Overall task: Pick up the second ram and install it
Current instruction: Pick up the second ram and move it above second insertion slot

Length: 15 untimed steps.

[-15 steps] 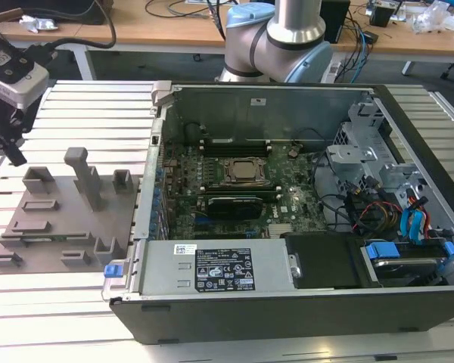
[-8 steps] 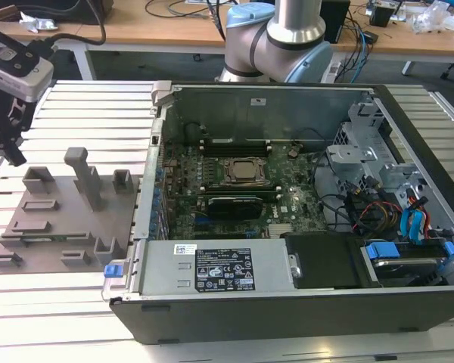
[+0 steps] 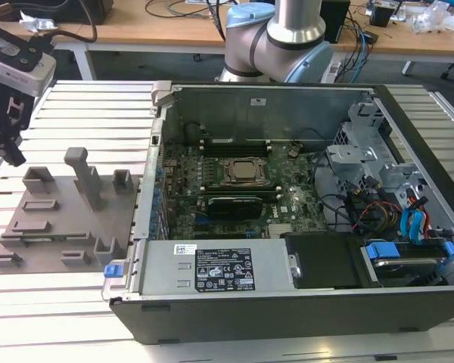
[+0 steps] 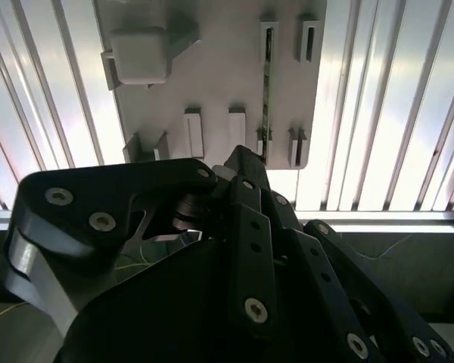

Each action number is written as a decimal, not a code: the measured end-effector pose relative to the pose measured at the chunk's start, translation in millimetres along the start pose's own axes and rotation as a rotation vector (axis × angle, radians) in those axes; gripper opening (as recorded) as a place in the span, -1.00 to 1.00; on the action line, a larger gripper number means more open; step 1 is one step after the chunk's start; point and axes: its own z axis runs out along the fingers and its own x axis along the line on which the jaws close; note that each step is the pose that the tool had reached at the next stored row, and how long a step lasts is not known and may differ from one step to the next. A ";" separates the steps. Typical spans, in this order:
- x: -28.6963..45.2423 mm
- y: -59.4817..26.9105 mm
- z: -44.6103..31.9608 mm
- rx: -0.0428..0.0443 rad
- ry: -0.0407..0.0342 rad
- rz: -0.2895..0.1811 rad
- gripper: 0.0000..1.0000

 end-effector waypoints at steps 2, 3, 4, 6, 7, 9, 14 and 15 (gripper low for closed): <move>0.0 0.0 0.0 -0.0009 0.0016 -0.035 -0.80; 0.0 0.0 0.0 -0.0012 0.0021 -0.047 -0.80; 0.0 0.0 0.0 -0.0014 0.0026 -0.057 -0.80; 0.0 0.0 0.0 -0.0027 0.0047 -0.103 -0.80; 0.0 0.0 0.0 -0.0030 0.0053 -0.118 -0.80; 0.0 0.0 0.0 -0.0040 0.0070 -0.156 -0.80; 0.0 0.0 0.0 -0.0063 0.0110 -0.243 -0.80; 0.0 0.0 0.0 -0.0066 0.0114 -0.252 -0.80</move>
